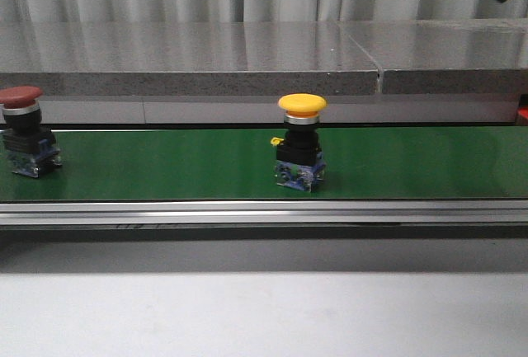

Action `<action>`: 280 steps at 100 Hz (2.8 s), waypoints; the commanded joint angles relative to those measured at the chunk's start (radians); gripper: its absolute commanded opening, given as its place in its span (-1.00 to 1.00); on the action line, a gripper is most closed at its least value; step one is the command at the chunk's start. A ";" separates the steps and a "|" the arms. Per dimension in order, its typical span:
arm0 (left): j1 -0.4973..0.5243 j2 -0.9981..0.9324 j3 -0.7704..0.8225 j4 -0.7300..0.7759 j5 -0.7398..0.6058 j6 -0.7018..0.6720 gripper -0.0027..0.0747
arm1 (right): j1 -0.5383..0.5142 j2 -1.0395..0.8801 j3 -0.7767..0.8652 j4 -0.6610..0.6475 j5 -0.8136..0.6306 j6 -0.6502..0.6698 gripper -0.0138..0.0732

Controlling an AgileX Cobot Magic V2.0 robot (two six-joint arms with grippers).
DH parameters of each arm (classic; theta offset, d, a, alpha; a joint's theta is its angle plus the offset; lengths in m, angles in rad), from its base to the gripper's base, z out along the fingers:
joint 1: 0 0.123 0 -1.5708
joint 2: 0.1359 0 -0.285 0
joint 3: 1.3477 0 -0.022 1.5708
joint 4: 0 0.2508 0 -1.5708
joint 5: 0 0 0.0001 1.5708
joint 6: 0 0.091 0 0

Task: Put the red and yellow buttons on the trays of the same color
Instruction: 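Lower the right gripper onto the yellow button on the belt and grasp, then carry the yellow button with the right gripper into the yellow tray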

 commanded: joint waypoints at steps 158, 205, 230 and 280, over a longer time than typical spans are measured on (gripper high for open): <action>-0.009 0.010 -0.022 -0.011 -0.073 -0.005 -0.99 | -0.026 0.057 -0.048 -0.116 -0.027 0.144 -0.30; -0.009 0.010 -0.022 -0.011 -0.073 -0.005 -0.99 | -0.370 -0.259 0.187 -0.119 0.031 0.178 -0.30; -0.009 0.010 -0.022 -0.011 -0.073 -0.005 -0.99 | -0.633 -0.280 0.245 -0.174 0.057 0.181 -0.30; -0.009 0.010 -0.022 -0.011 -0.073 -0.005 -0.99 | -0.887 -0.146 0.284 -0.171 -0.013 0.267 -0.30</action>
